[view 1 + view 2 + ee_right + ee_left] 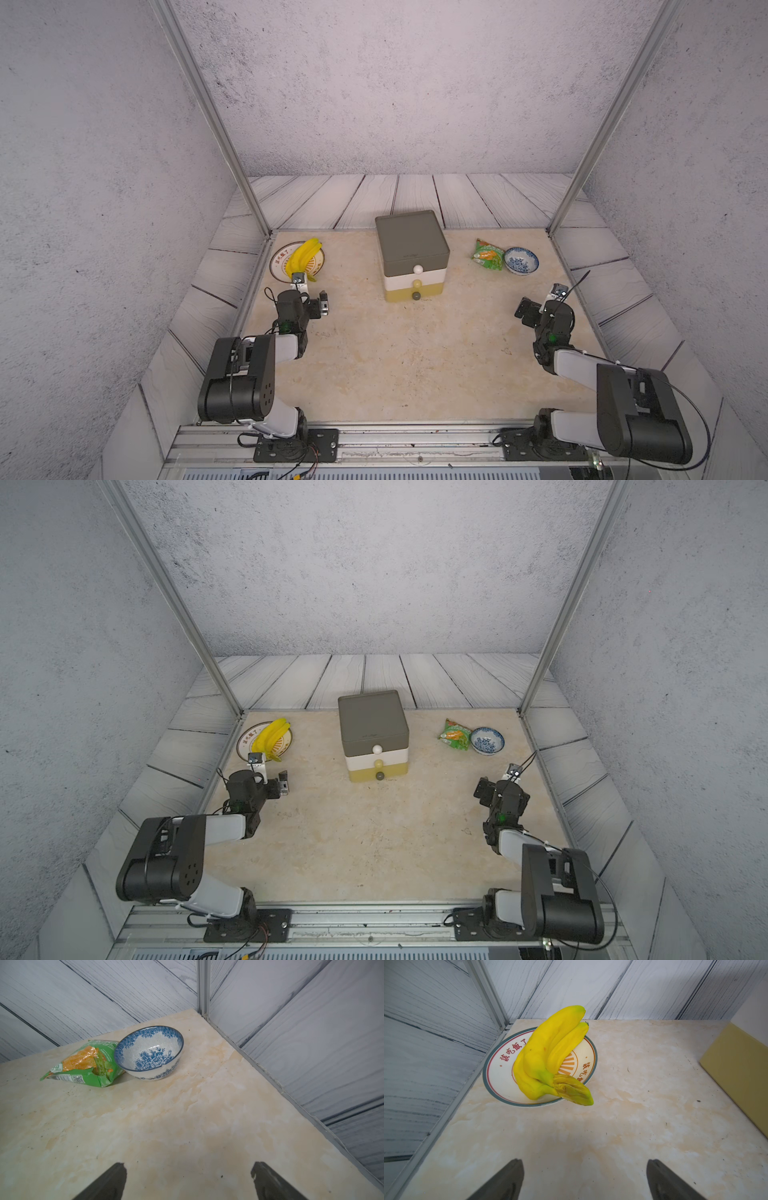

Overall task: Place the brooch boxes into the drawer by color
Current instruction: Reset both arms

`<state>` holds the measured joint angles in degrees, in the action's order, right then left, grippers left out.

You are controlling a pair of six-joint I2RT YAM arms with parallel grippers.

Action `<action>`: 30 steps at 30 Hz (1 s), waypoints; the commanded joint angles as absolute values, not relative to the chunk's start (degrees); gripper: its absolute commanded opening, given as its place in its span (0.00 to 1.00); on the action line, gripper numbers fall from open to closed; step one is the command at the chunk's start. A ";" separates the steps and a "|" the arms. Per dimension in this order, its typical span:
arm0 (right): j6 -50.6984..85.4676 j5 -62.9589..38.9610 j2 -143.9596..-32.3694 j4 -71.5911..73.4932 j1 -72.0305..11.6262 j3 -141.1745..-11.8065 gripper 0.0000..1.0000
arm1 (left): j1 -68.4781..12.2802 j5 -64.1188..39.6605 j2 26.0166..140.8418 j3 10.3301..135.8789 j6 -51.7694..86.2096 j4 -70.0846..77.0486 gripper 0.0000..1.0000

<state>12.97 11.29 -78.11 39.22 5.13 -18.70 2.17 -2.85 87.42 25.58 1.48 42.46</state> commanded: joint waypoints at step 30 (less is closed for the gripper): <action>3.78 0.88 -87.45 41.15 1.49 -25.96 1.00 | 2.27 -3.08 87.63 26.14 1.02 42.04 0.98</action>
<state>4.23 1.56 -88.29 41.67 1.67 -25.12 2.17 -2.85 87.42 25.56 1.45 42.24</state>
